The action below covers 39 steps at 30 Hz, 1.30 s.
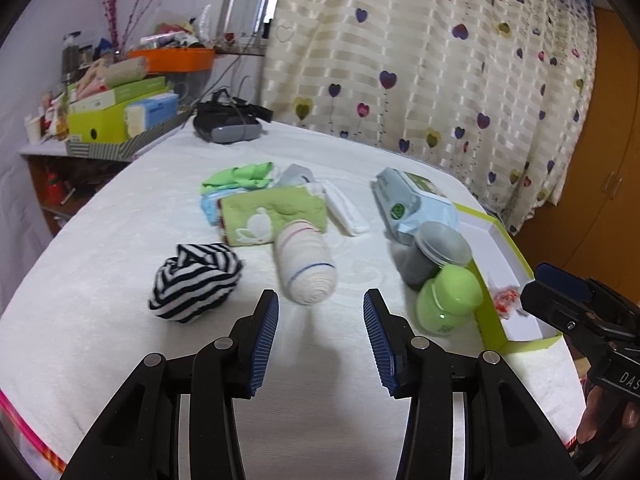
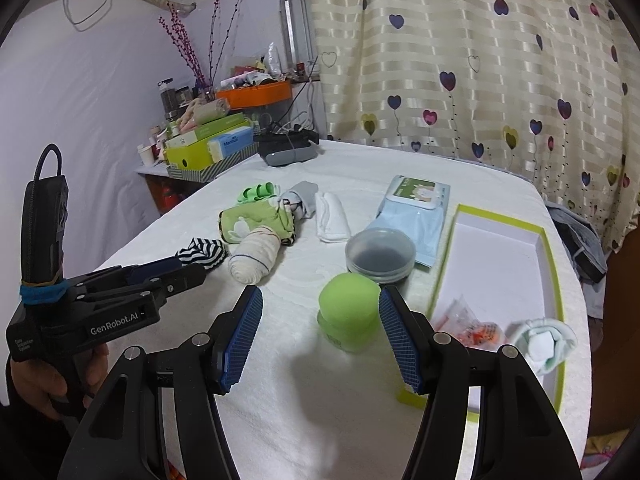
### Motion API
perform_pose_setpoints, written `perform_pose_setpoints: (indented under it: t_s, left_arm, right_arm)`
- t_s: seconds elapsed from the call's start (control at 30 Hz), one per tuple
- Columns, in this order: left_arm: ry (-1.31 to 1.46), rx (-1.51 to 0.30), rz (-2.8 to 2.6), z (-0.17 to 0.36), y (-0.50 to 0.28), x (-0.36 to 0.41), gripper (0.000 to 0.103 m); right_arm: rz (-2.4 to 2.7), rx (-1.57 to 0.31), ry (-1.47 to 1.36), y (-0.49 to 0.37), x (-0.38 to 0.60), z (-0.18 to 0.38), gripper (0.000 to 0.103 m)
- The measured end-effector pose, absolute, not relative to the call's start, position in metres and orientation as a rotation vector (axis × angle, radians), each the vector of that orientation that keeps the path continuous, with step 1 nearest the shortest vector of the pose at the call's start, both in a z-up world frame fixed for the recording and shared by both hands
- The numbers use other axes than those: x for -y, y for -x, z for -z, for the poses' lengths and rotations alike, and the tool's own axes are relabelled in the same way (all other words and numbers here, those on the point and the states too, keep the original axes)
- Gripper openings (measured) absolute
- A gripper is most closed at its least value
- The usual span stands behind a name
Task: Organize soft objects
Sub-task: 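Move both open grippers back toward the remaining socks on the table, then lower the left gripper onto the black-and-white striped sock and close on it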
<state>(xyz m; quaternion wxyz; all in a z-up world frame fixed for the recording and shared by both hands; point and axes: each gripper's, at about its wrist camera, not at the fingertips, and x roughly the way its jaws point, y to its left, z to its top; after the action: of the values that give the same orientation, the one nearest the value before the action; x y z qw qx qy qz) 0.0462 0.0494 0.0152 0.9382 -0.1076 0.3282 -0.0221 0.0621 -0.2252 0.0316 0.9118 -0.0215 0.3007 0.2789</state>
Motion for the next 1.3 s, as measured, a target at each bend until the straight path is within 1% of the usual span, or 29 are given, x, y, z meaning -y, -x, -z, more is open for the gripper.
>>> perform_pose_setpoints:
  t_s: [0.13,0.57,0.6,0.63,0.7,1.0,1.2,1.3]
  left_arm:
    - [0.231,-0.661,0.009,-0.015,-0.046,-0.065,0.047]
    - [0.261,-0.695,-0.095,-0.001,-0.065,-0.108,0.047]
    - [0.265,-0.699,-0.094,0.001,-0.068,-0.110,0.049]
    - [0.267,-0.702,-0.097,0.002,-0.069,-0.112,0.054]
    - [0.281,-0.713,-0.114,0.007,-0.073,-0.119,0.056]
    - [0.287,-0.754,-0.161,0.025,-0.089,-0.134,0.058]
    - [0.312,-0.827,-0.161,0.044,-0.106,-0.136,0.058]
    - [0.317,-0.824,-0.165,0.046,-0.107,-0.137,0.058]
  right_arm:
    - [-0.602,-0.617,0.057,-0.065,0.216,-0.032,0.062]
    - [-0.673,-0.634,0.078,-0.080,0.185,-0.027,0.062]
    - [-0.676,-0.636,0.078,-0.081,0.183,-0.026,0.062]
    - [-0.678,-0.637,0.078,-0.082,0.182,-0.026,0.062]
    - [-0.686,-0.640,0.079,-0.086,0.178,-0.025,0.062]
    - [-0.722,-0.652,0.101,-0.096,0.154,-0.023,0.062]
    - [-0.733,-0.675,0.117,-0.105,0.135,-0.017,0.062]
    - [-0.726,-0.694,0.122,-0.112,0.128,-0.012,0.062]
